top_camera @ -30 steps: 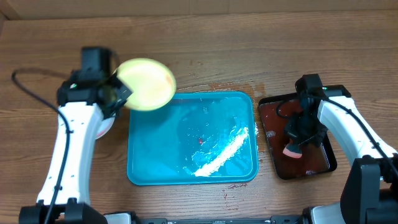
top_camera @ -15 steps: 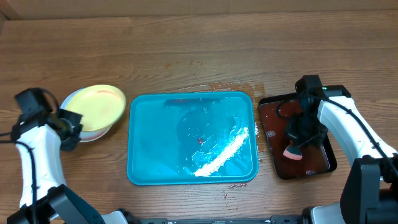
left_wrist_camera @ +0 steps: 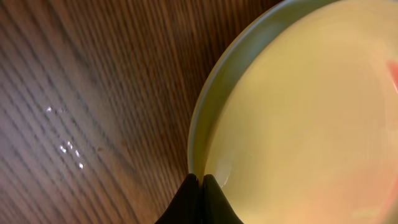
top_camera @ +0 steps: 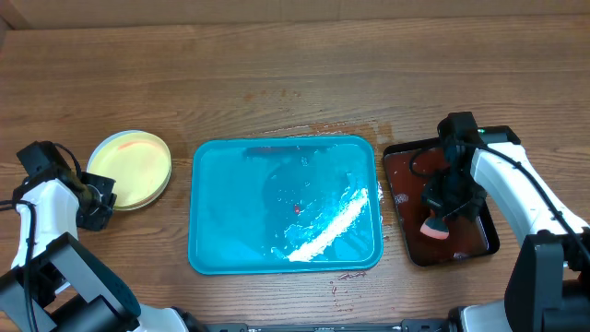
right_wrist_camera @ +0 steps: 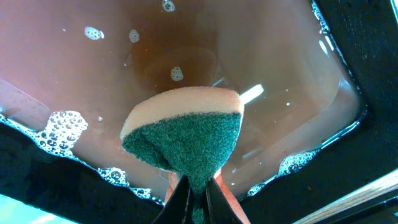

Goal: Clean dirty plates on tray and stack at the side
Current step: 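Lower the yellow plate onto the white plate stack and release, then release the sponge into the black tray with the right gripper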

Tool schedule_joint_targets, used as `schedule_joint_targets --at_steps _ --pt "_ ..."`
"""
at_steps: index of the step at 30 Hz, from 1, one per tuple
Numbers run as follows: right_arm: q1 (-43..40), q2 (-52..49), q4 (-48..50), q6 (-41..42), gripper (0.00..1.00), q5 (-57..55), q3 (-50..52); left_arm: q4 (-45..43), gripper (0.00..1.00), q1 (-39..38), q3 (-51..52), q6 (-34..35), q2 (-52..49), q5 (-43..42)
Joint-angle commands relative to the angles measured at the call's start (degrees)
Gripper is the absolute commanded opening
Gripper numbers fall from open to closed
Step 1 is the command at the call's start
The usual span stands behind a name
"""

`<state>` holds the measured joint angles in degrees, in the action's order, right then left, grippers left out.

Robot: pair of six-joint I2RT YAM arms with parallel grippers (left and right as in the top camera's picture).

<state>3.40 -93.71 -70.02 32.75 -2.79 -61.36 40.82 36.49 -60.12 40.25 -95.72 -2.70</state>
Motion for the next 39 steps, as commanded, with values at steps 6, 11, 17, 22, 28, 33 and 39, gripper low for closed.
schedule_joint_targets --at_steps 6,11,17,22,28,33,39 --pt "-0.26 0.81 0.11 -0.15 0.04 0.09 0.24 -1.86 0.08 -0.09 -0.04 -1.75 -0.22 1.84" --pt "-0.26 0.81 0.02 -0.15 0.04 0.09 0.24 -2.6 0.21 -0.09 -0.04 -1.86 -0.22 3.34" --pt "-0.26 0.81 -0.04 -0.17 0.04 0.09 0.22 -3.43 1.0 -0.31 -0.04 -5.79 -0.22 2.82" --pt "-0.26 0.81 0.57 -0.15 0.04 0.09 0.22 -3.32 1.0 -1.73 -1.03 -6.05 0.04 0.0" --pt "-0.26 0.81 4.31 -0.17 0.06 0.0 0.22 -0.59 1.0 -6.29 -3.72 -5.99 2.45 -0.55" --pt "-0.26 0.81 11.63 -2.89 0.19 -0.11 0.22 1.51 1.0 -10.73 -4.79 -6.03 5.38 -0.57" --pt "-0.26 0.81 14.45 -2.99 0.44 -0.11 0.22 3.98 1.0 -13.35 -4.83 -6.36 10.21 -0.48"
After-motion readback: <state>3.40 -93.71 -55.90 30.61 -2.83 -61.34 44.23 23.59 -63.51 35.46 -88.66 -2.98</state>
